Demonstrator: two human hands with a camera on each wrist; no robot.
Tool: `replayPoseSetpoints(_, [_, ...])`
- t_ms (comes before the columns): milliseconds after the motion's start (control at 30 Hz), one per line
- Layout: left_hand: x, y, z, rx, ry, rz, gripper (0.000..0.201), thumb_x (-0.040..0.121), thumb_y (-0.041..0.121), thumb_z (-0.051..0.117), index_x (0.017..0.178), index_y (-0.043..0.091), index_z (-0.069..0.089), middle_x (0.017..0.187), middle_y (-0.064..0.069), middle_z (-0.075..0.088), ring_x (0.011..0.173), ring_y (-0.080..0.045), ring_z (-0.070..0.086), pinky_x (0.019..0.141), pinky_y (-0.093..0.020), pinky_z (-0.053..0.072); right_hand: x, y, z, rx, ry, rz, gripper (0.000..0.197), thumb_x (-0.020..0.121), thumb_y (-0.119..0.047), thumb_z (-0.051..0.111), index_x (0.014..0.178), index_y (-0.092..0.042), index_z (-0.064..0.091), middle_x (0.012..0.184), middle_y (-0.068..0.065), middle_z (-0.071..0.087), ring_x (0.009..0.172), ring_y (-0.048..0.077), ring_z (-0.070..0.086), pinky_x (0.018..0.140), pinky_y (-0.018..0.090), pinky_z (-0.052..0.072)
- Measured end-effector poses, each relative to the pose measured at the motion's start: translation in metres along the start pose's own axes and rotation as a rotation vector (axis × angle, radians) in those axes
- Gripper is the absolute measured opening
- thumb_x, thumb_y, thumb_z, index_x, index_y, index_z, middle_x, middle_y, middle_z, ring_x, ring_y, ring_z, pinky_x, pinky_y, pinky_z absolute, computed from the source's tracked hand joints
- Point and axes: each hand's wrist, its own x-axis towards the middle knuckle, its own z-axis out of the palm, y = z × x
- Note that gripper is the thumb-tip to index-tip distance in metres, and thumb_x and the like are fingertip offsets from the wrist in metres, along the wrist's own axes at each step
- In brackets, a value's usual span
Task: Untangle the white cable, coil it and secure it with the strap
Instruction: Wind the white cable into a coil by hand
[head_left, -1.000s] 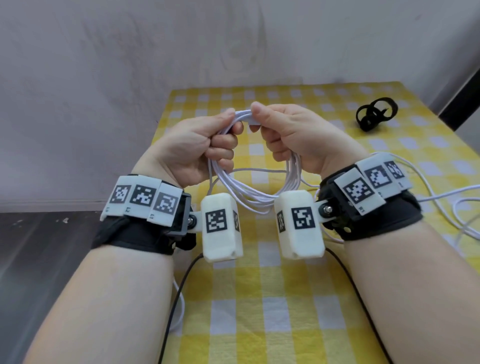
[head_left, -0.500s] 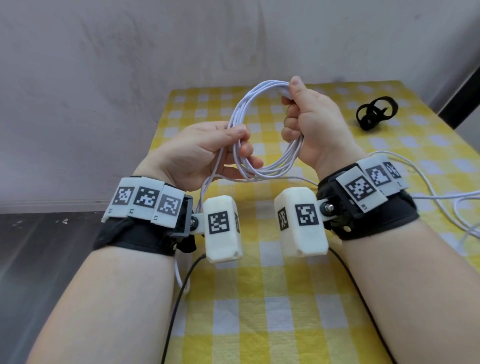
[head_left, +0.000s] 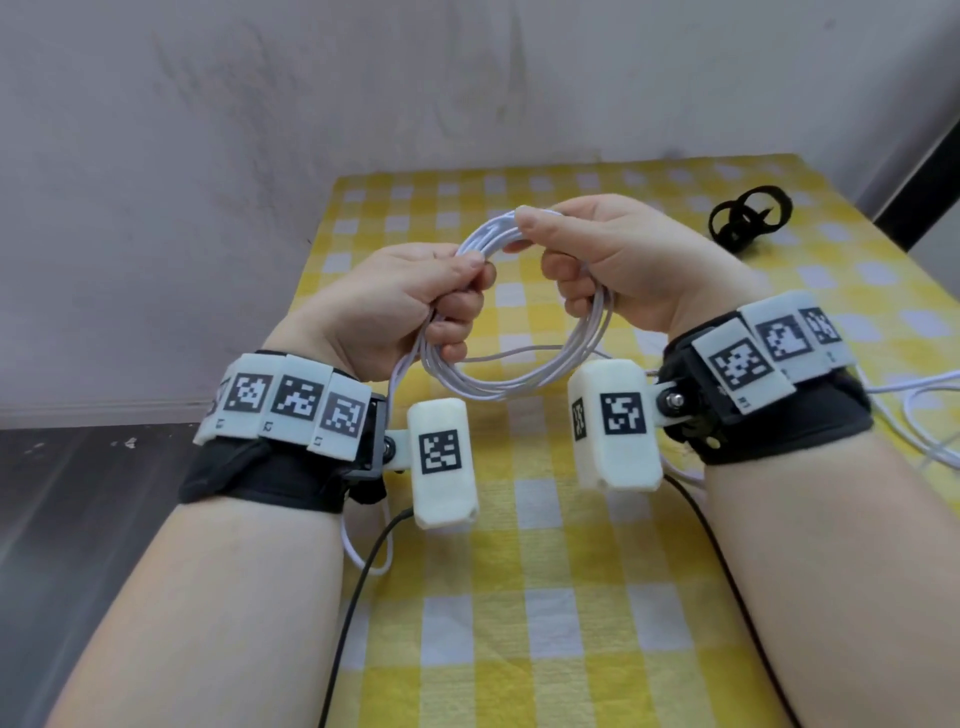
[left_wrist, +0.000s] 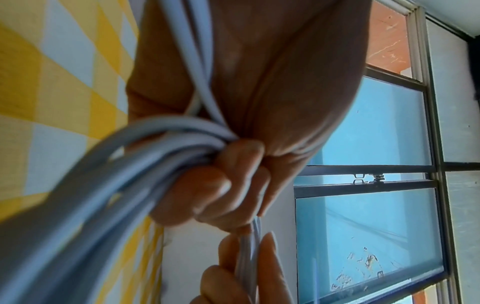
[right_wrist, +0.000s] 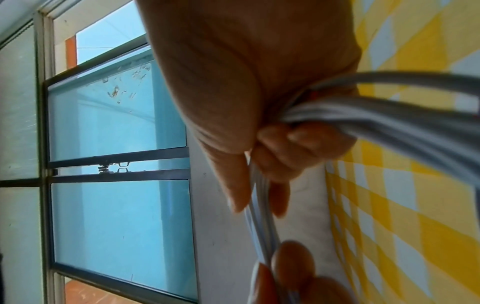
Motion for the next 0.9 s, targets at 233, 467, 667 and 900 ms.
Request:
replayPoseSetpoints(233, [-0.003, 0.000, 0.001, 0.081, 0.016, 0.083, 0.033, 0.093, 0.026, 0.042, 0.113, 0.006, 0.058, 0.076, -0.007, 0.068, 0.062, -0.018, 0.064, 0.063, -0.030, 0.052, 0.005, 0.000, -0.005, 0.248, 0.204, -0.020, 0.032, 0.097, -0.032, 0.050, 0.071, -0.016, 0.044, 0.044, -0.011, 0.028, 0.036, 0.004, 0.022, 0.037, 0.016, 0.021])
replayPoseSetpoints(467, [-0.004, -0.001, -0.006, 0.108, 0.001, 0.071, 0.031, 0.093, 0.022, 0.046, 0.120, 0.010, 0.058, 0.107, -0.011, 0.069, 0.095, -0.024, 0.065, 0.085, -0.036, 0.053, 0.009, 0.001, -0.007, 0.392, 0.392, -0.054, 0.033, 0.098, -0.030, 0.049, 0.069, -0.017, 0.042, 0.041, -0.011, 0.032, 0.033, 0.005, 0.024, 0.036, 0.016, 0.022])
replayPoseSetpoints(667, [-0.002, 0.005, -0.005, -0.021, 0.105, 0.115, 0.038, 0.078, 0.018, 0.057, 0.114, 0.007, 0.060, 0.102, -0.011, 0.067, 0.095, -0.025, 0.061, 0.080, -0.028, 0.054, 0.005, -0.003, -0.005, 0.259, 0.248, -0.083, 0.033, 0.099, -0.028, 0.047, 0.069, -0.017, 0.041, 0.044, -0.011, 0.028, 0.034, 0.004, 0.022, 0.037, 0.015, 0.021])
replayPoseSetpoints(900, [0.000, 0.010, 0.003, -0.012, 0.096, 0.143, 0.032, 0.091, 0.018, 0.051, 0.118, 0.002, 0.059, 0.092, -0.012, 0.069, 0.078, -0.023, 0.066, 0.082, -0.035, 0.055, 0.002, -0.008, 0.002, 0.197, 0.270, -0.129, 0.031, 0.099, -0.027, 0.048, 0.069, -0.018, 0.043, 0.046, -0.010, 0.030, 0.035, 0.004, 0.021, 0.036, 0.017, 0.020])
